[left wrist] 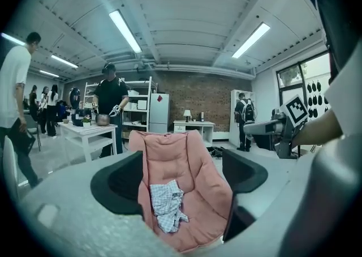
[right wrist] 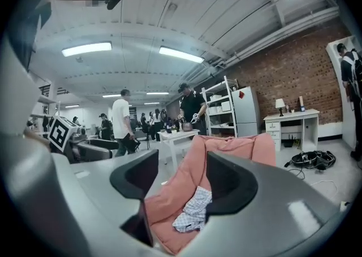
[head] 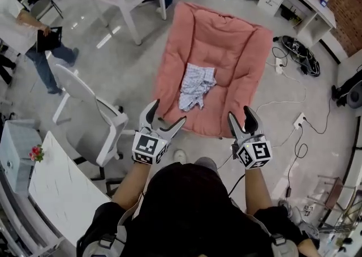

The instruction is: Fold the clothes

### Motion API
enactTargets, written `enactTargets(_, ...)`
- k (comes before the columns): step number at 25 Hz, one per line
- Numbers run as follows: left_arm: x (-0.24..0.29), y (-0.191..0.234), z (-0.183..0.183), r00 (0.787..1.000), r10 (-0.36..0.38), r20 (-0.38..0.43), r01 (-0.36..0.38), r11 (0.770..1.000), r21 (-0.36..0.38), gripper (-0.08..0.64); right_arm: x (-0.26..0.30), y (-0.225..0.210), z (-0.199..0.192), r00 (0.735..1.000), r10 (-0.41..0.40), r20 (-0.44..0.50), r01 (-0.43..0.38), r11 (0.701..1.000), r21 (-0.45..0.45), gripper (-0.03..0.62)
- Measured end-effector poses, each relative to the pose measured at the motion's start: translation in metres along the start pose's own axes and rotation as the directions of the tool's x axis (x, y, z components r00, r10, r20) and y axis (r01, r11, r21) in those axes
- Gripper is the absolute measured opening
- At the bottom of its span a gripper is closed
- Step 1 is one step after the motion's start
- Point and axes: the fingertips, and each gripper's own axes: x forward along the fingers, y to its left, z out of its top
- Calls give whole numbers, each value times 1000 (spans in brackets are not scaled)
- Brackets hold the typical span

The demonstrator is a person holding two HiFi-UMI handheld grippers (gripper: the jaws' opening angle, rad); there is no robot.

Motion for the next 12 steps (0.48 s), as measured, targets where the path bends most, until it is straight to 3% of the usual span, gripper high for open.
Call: enactTargets(12, 87, 25, -35, 993, -28, -111, 24, 999, -31, 426, 83, -46, -29, 993, 44, -110, -45, 999, -4, 225)
